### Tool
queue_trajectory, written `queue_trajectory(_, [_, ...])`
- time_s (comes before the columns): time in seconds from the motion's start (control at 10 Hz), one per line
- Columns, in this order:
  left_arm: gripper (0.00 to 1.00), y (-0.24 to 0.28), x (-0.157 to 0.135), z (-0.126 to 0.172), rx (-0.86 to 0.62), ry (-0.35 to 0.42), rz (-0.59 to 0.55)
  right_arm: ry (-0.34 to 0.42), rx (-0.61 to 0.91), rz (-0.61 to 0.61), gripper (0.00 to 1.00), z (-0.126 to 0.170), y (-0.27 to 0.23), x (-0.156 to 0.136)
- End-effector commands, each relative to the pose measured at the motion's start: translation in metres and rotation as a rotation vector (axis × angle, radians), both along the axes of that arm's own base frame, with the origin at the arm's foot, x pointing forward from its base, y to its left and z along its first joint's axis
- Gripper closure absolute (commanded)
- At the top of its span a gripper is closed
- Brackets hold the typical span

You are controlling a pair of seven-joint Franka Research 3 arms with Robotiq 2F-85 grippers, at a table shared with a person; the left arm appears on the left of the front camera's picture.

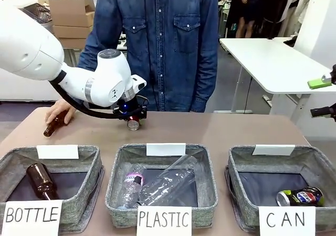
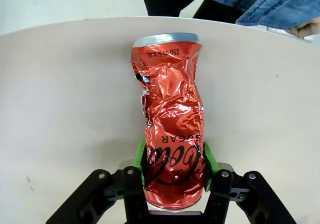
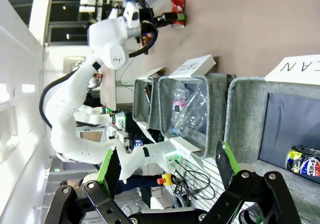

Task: Sort the can waste into the basket.
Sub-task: Pick up the can waste from the table and place it in the right Fabric basket.

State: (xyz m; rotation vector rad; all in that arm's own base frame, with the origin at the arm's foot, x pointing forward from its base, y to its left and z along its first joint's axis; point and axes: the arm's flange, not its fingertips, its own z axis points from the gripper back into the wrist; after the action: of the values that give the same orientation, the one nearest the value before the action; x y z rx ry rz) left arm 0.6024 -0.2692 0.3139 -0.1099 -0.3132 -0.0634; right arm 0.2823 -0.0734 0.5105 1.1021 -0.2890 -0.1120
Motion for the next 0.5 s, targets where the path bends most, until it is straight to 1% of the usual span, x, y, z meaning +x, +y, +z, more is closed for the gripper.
queue_trajectory(0.0, [0.97,-0.008,0.001,-0.003,0.016,-0.026,0.028,-0.012,-0.014,0.003,0.00,-0.001,-0.002,0.000])
queue_trajectory(0.1, [1.00,-0.007,-0.001,-0.001,0.009,-0.015,0.020,-0.012,-0.014,0.003,0.00,-0.001,-0.002,0.000])
queue_trajectory(0.2, [1.00,-0.007,-0.008,0.007,-0.031,0.012,-0.009,-0.012,-0.014,0.003,0.00,-0.001,-0.002,0.000])
queue_trajectory(0.3, [1.00,-0.009,-0.026,0.027,-0.110,0.037,-0.081,-0.012,-0.014,0.003,0.00,-0.001,-0.002,0.000])
queue_trajectory(0.4, [1.00,-0.016,-0.055,0.054,-0.188,0.041,-0.189,-0.012,-0.014,0.003,0.00,-0.001,-0.002,0.000])
